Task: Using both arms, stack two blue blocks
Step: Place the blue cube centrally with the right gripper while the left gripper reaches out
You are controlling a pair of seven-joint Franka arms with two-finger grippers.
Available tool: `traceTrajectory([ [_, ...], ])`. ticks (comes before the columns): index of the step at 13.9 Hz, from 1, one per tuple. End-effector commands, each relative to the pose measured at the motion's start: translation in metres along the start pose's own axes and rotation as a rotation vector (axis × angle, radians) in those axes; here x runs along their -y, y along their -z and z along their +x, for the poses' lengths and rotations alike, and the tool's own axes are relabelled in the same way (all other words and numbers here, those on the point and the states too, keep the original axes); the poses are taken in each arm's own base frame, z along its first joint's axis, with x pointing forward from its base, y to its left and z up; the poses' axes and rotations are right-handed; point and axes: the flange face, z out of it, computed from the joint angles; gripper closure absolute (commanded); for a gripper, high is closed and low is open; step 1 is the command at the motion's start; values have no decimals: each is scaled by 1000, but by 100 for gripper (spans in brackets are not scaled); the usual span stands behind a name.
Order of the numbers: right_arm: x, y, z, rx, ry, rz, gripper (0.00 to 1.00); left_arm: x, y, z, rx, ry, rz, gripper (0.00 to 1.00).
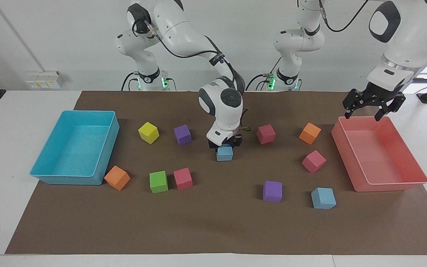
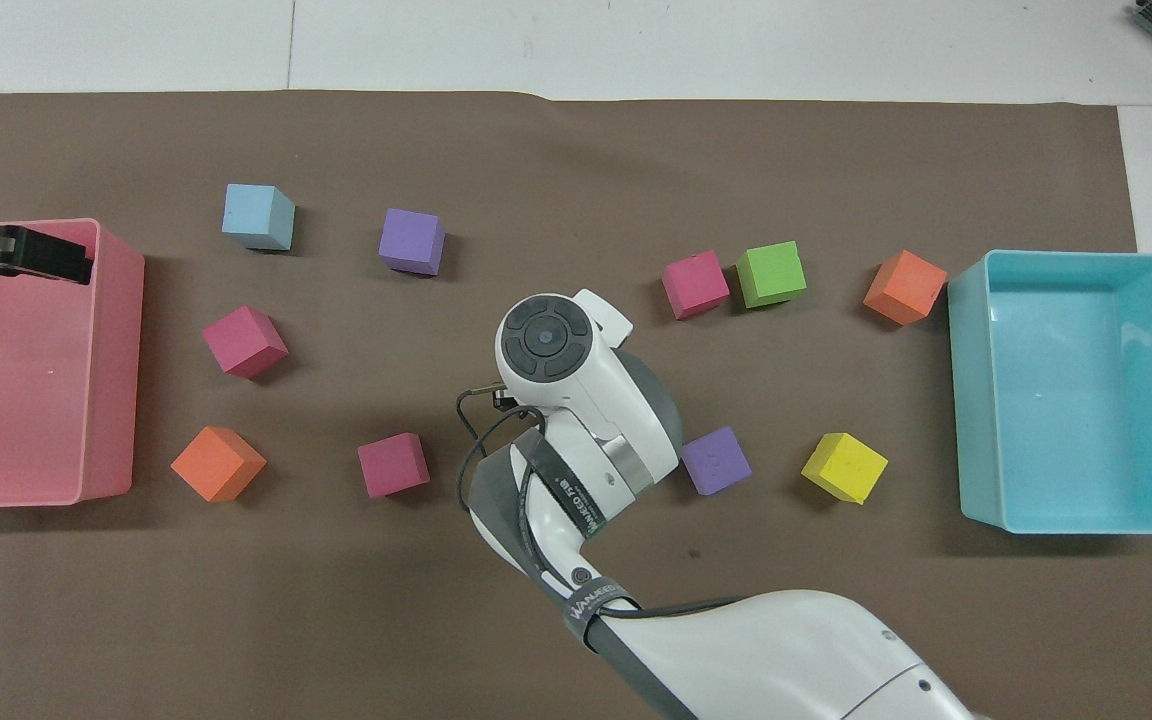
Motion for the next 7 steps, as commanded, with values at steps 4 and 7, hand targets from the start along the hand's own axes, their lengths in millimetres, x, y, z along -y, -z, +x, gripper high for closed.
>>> traceTrajectory([
  [4, -18, 63, 0, -71, 29, 45, 0, -15, -83, 62, -37, -31, -11, 0],
  [7, -58, 89, 15, -101, 18, 59, 0, -23, -141, 85, -68, -37, -13, 0],
])
